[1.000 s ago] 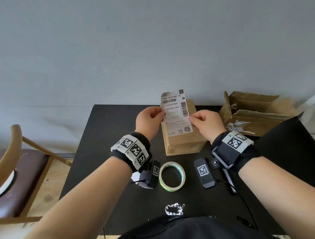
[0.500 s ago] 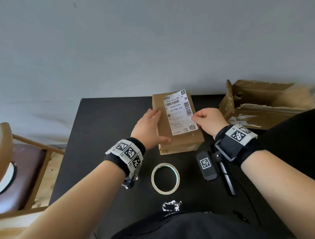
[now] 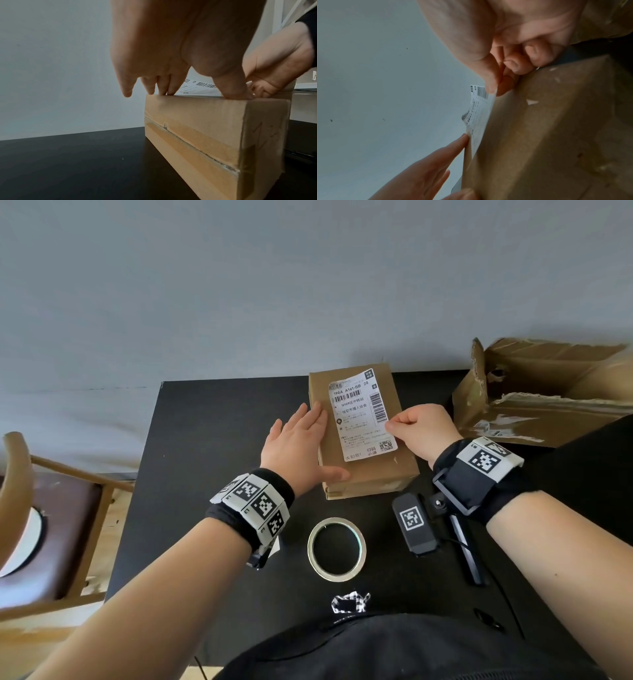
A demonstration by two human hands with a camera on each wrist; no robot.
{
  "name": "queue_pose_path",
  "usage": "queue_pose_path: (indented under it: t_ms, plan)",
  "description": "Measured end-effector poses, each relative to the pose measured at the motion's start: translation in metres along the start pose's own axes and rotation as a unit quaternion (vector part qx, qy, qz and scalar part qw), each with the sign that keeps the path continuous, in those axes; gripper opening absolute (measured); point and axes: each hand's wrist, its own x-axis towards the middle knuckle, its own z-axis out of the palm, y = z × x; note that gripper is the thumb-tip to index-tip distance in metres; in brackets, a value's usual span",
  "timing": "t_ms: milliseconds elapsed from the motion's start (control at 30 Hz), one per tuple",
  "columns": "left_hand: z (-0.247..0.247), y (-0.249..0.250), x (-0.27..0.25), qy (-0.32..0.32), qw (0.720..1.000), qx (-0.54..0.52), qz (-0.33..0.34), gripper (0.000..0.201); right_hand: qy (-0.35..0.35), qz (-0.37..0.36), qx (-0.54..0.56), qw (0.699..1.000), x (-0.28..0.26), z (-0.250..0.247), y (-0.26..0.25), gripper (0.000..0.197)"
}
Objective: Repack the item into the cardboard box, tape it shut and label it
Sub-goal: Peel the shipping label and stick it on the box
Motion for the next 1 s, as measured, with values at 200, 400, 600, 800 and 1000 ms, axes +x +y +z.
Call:
queue_pose_path:
  t_ms: [200, 400, 600, 800, 1000]
  plan:
    - [-0.003, 0.002, 0.000, -0.005, 1.000, 0.010, 0.003, 0.113, 0.014, 0.012, -0.014, 1.000, -0.003, 0.004, -0.003, 0.022]
    - [-0.004, 0.003, -0.001, 0.005, 1.000, 0.022, 0.005, 0.112, 0.011, 0.010, -0.031, 0.999, -0.002, 0.003, -0.003, 0.022]
    - [-0.006, 0.005, 0.000, 0.003, 0.998, 0.052, 0.021, 0.110, 0.009, 0.011, -0.047, 0.999, -0.001, 0.004, -0.002, 0.021]
    - [-0.010, 0.009, 0.000, -0.014, 0.997, 0.079, 0.022, 0.099, 0.012, 0.001, -0.065, 0.998, -0.001, 0.005, -0.003, 0.021]
    - [-0.011, 0.009, 0.000, -0.019, 0.996, 0.080, 0.020, 0.097, 0.011, -0.002, -0.072, 0.997, 0.000, 0.006, -0.002, 0.021]
